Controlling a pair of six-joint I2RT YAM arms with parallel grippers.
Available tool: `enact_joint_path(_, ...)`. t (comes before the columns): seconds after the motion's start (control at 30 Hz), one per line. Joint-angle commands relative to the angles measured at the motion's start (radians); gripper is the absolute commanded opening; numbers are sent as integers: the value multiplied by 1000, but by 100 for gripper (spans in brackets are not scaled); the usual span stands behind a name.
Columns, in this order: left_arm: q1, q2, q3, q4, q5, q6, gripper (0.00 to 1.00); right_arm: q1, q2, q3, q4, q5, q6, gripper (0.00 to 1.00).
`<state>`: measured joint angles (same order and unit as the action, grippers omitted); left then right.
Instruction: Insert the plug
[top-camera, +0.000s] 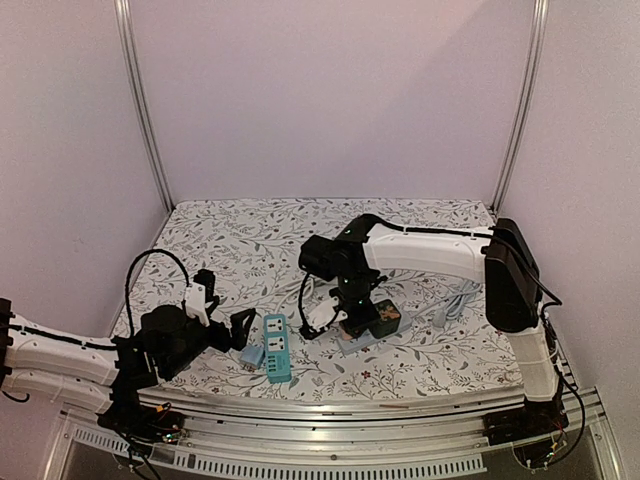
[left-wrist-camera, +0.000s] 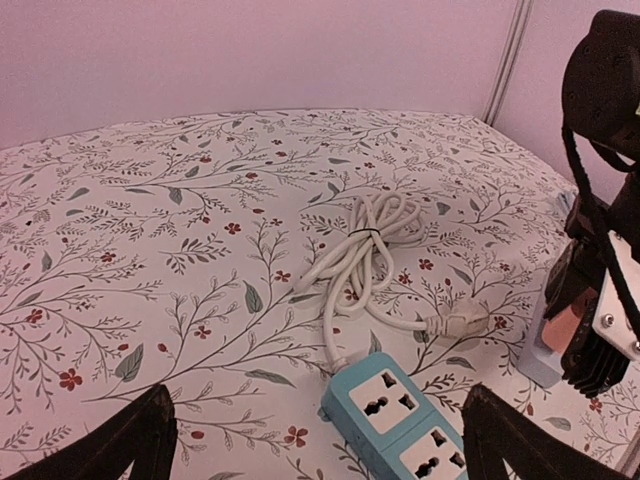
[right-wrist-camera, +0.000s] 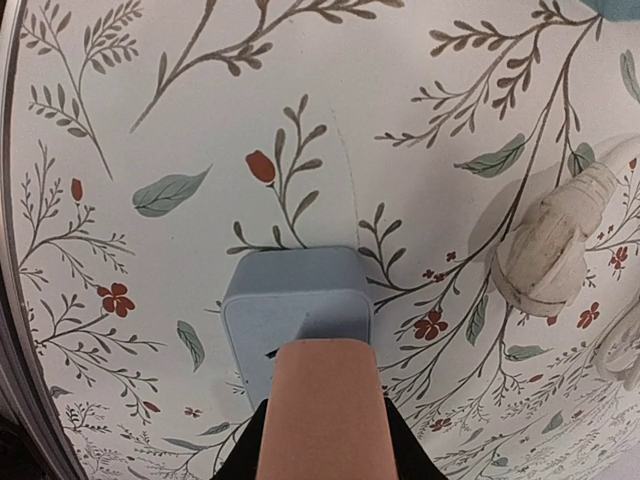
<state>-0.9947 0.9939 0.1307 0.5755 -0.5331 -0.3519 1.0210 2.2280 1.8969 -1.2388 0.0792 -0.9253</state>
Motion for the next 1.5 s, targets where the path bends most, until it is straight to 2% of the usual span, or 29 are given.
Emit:
enact_joint_path(0.0,1,-14,-19,-23,-8,-8,99,-3,52,14,64,4,-41,0)
enact_joint_path(0.3,0,-39,-21,-42,-8,-11,99,-19,62,32,60,19,172,0)
enact_joint_path(0.53,0,-69,-28,-59,-8,-15,99,-45,39,19,71,-29,263,1)
enact_joint_path(0.67,0,-87,-34,-64,-8,-16,99,-42,26,-38,73,-24,183,0)
enact_joint_path(0.83,0,-89,-33,-64,-5,-17,99,-43,-27,-138,134,-29,-12,0)
enact_joint_path(0.93,1,-87,-32,-64,-5,-18,99,-47,-43,-133,150,-34,-69,0)
enact_joint_path(1.1,0,-100,-31,-77,-2,-19,99,-66,-39,-113,147,-103,-43,0)
enact_joint_path(1.27,0,-132,-36,-97,-4,-19,99,-69,-29,-110,126,-102,-17,0)
enact_joint_path(1.33,0,-148,-38,-105,-2,-19,99,-68,-16,-98,124,-87,-2,11)
enact_joint_path(1.4,0,-162,-42,-111,-2,-21,99,-70,-2,-86,122,-46,26,26)
enact_joint_path(1.43,0,-168,-42,-113,-3,-21,99,-69,2,-85,123,-39,37,40)
enact_joint_path(1.47,0,-171,-43,-116,-3,-22,99,-68,1,-84,126,-42,43,58)
